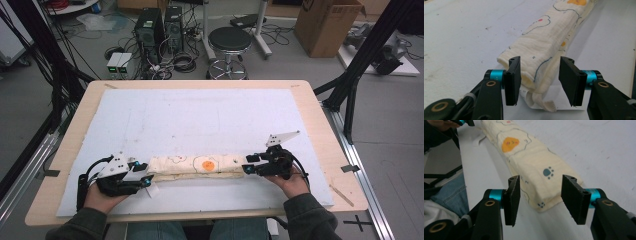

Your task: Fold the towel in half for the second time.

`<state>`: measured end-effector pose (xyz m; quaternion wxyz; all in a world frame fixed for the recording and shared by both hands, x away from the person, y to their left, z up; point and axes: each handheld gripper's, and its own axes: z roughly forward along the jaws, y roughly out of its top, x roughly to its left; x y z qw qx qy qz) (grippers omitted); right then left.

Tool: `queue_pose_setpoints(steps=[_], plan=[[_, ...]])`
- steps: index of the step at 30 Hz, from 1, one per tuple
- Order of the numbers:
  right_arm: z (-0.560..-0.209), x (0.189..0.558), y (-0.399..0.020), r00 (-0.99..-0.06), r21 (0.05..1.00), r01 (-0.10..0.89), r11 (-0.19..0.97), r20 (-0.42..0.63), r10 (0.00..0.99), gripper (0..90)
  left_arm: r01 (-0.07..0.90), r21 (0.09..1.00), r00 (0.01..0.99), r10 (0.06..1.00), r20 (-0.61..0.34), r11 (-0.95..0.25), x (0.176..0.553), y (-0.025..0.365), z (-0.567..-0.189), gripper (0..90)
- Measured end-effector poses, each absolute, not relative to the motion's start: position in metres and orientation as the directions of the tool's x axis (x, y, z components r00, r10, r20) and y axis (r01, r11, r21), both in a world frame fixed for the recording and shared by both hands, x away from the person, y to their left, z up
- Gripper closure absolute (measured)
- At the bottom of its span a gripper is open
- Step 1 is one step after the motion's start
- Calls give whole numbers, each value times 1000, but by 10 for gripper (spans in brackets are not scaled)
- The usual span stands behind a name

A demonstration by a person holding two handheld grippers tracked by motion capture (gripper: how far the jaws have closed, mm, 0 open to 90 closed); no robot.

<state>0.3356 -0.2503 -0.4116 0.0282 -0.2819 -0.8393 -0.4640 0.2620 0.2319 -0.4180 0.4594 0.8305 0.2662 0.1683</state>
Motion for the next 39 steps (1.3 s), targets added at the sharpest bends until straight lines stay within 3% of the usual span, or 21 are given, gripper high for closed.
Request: queue_pose_setpoints(steps=[6, 14, 16, 22, 31, 39], plan=[[-396, 339, -231, -853, 777, 480, 407, 304, 425, 528, 274, 871, 801, 598, 28, -408, 265, 231, -407, 538], [-387, 350, -184, -870, 756, 470, 455, 310, 384, 780, 313, 848, 827, 562, -22, -428, 291, 189, -397, 848], [-388, 354, -174, -866, 738, 482, 472, 321, 382, 842, 328, 828, 832, 555, -25, -455, 298, 178, -399, 883], [-403, 364, -153, -850, 673, 519, 527, 347, 396, 894, 413, 755, 839, 535, -98, -509, 312, 161, -414, 892], [-425, 363, -146, -849, 602, 528, 599, 356, 390, 894, 442, 688, 833, 547, -79, -575, 312, 167, -428, 877], [-432, 359, -161, -837, 586, 547, 598, 373, 400, 894, 447, 701, 827, 555, -87, -556, 307, 173, -431, 876]])
